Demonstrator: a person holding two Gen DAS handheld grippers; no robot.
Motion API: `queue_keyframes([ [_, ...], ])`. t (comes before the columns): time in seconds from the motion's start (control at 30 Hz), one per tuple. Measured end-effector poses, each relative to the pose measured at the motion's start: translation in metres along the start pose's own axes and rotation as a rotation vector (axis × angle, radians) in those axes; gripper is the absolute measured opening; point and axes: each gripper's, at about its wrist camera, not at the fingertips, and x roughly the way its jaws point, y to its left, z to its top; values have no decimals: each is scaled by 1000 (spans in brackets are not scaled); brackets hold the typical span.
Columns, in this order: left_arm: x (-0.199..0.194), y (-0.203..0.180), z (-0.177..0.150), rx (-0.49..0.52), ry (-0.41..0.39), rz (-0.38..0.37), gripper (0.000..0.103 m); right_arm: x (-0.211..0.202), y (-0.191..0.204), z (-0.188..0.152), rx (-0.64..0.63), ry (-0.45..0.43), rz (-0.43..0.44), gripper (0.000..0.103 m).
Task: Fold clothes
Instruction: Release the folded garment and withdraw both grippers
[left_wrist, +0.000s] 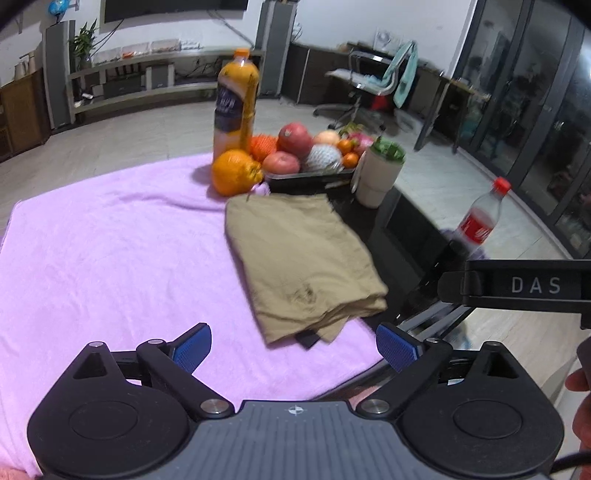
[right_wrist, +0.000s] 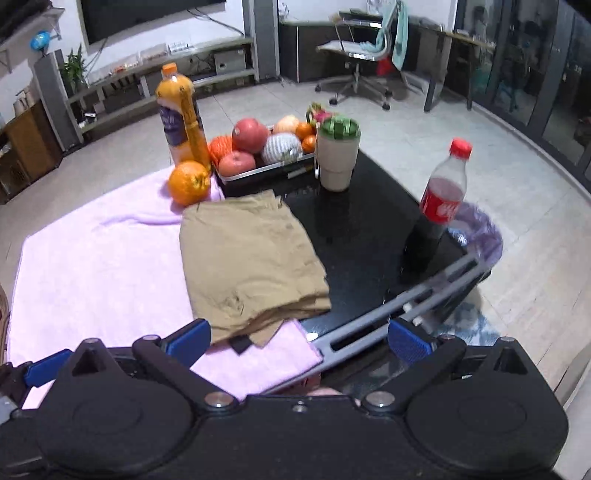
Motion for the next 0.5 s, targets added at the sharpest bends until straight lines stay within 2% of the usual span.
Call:
queue_keyframes([
  [0.13,7,-2,-4,10,24,2,96,14,9,-4,-100,56,-29,103],
  [0.23,10,-4,-5,9,40,8,96,16,16,-10,-146,48,-72,103],
  [0.5,13,-8,-9,5,70,1,96,25,5,-14,-94,92,-18,103],
])
